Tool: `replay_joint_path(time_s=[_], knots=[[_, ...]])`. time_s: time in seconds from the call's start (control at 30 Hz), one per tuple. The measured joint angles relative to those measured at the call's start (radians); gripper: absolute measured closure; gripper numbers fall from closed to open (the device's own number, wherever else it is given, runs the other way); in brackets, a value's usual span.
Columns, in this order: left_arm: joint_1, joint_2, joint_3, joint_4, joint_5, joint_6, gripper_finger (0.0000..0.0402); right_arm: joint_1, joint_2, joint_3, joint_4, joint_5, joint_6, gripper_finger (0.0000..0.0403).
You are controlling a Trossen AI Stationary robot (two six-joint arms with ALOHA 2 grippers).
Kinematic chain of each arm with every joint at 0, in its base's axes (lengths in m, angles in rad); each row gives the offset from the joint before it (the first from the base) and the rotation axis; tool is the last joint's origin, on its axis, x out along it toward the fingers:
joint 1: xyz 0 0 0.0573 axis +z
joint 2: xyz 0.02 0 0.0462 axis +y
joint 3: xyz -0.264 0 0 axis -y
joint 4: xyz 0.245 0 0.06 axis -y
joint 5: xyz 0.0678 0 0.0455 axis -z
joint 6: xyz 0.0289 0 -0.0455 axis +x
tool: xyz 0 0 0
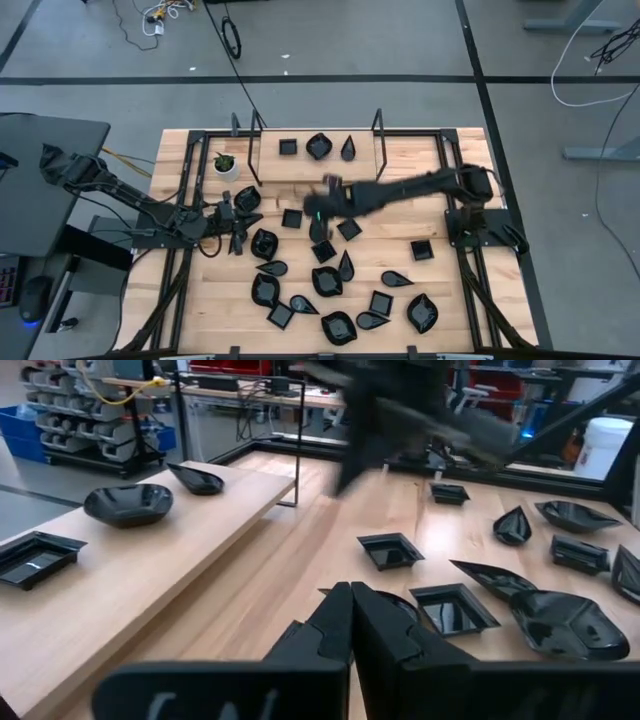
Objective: Pick & Place Mini shaped plates
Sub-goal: Stack the black square bowl on top of the other black square bowl on the shelf
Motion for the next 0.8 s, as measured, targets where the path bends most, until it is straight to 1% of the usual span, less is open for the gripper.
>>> replay_joint_path(time_s=[0.17, 0.3, 0.43, 0.53, 0.63, 0.8], knots=[[0.0, 0.0, 0.0, 0.0, -0.001, 0.001, 0.0394, 0.212, 0.0, 0.0, -0.128, 0.01, 0.1, 0.0391], [0.0, 0.0, 0.0, 0.0, -0.002, 0.007, 0.0394, 0.356, 0.0, 0.0, -0.287, 0.01, 0.271, 0.0395], [0.0, 0.0, 0.0, 0.0, -0.003, 0.007, 0.0394, 0.473, 0.0, 0.0, -0.473, 0.048, 0.564, 0.0398], [0.001, 0.0, 0.0, 0.0, -0.003, 0.002, 0.0394, 0.561, -0.004, -0.025, -0.569, 0.073, 0.812, 0.0395], [0.001, 0.0, 0.0, 0.0, -0.003, 0.0, 0.0394, 0.65, -0.021, -0.075, -0.604, 0.058, 1.041, 0.0393], [0.001, 0.0, 0.0, 0.013, -0.007, 0.0, 0.0394, 0.789, -0.084, -0.166, -0.593, 0.017, 1.405, 0.0392]])
